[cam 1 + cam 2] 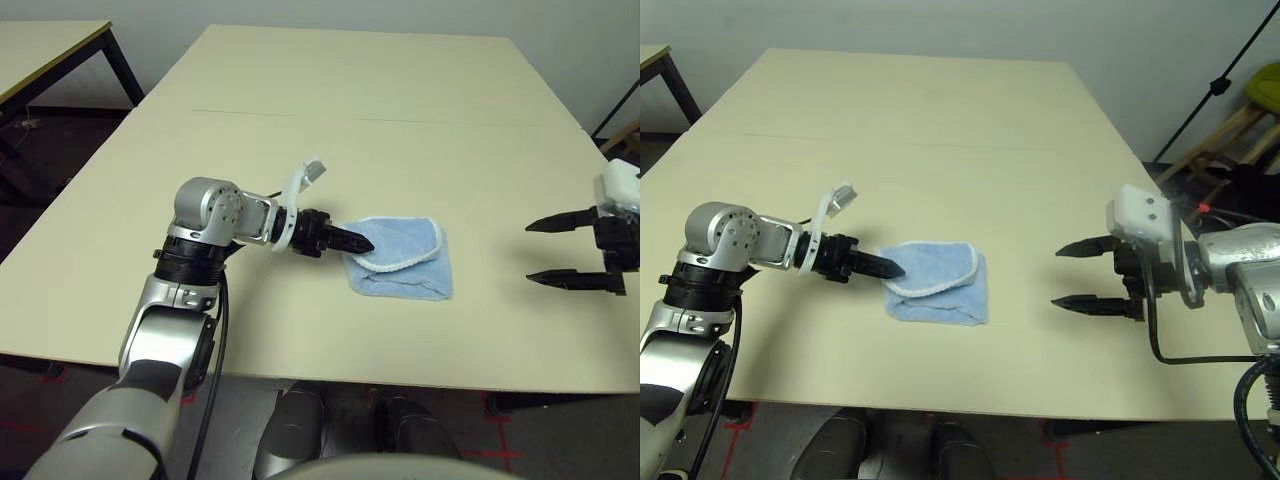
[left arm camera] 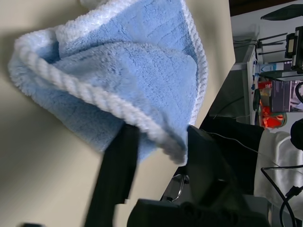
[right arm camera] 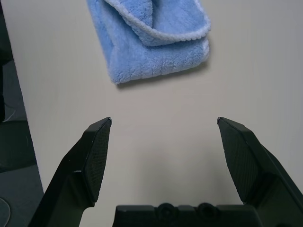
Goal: Fold the towel and set it aside.
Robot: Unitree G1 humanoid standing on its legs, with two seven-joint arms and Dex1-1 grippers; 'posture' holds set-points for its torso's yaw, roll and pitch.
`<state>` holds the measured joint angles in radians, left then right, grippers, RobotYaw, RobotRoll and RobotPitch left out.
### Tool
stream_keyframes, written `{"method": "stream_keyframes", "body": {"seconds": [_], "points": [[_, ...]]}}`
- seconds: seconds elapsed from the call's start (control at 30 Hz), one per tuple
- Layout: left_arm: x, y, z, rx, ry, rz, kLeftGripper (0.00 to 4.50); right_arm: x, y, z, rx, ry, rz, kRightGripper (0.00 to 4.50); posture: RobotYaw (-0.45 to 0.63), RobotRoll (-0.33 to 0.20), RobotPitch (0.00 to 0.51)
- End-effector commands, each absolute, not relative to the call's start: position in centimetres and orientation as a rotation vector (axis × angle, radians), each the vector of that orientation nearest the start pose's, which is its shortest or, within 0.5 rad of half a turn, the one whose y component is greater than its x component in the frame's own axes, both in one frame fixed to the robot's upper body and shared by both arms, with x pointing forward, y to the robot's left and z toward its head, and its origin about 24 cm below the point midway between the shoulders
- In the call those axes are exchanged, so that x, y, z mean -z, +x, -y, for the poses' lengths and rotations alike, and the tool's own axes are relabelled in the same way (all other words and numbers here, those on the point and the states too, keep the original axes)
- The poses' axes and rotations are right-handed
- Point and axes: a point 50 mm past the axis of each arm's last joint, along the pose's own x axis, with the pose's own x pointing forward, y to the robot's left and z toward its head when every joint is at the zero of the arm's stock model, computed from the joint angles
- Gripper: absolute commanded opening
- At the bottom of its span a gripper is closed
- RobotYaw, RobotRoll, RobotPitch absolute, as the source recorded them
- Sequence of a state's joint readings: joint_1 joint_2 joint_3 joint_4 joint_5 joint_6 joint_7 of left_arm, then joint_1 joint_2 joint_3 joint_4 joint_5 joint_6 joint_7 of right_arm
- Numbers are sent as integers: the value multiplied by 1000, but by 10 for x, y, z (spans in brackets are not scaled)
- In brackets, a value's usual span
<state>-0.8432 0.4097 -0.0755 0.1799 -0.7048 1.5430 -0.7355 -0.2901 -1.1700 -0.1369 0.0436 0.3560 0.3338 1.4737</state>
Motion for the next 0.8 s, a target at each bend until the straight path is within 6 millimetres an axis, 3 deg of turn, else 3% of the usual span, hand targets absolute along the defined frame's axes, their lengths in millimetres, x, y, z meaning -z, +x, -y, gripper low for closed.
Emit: {"method": "stream_keyframes", "body": {"seconds": [0.03, 0.13, 0.4, 0.57, 0.8], "points": [[-158, 307, -116, 1087, -312, -933, 972, -210, 243, 301, -1099, -623, -484, 4500, 121, 0, 124], [-164, 306, -115, 1116, -293, -916, 28, -210, 244, 301, -1098, -622, -484, 4500, 120, 0, 123], [-181, 298, -108, 1260, -218, -915, 28, -209, 242, 303, -1091, -620, -493, 4500, 111, 0, 121], [-189, 309, -90, 1302, -191, -890, 28, -208, 242, 303, -1088, -619, -499, 4500, 103, 0, 120], [-181, 326, -54, 1329, -156, -881, 28, -208, 240, 304, -1082, -615, -509, 4500, 87, 0, 120]]}}
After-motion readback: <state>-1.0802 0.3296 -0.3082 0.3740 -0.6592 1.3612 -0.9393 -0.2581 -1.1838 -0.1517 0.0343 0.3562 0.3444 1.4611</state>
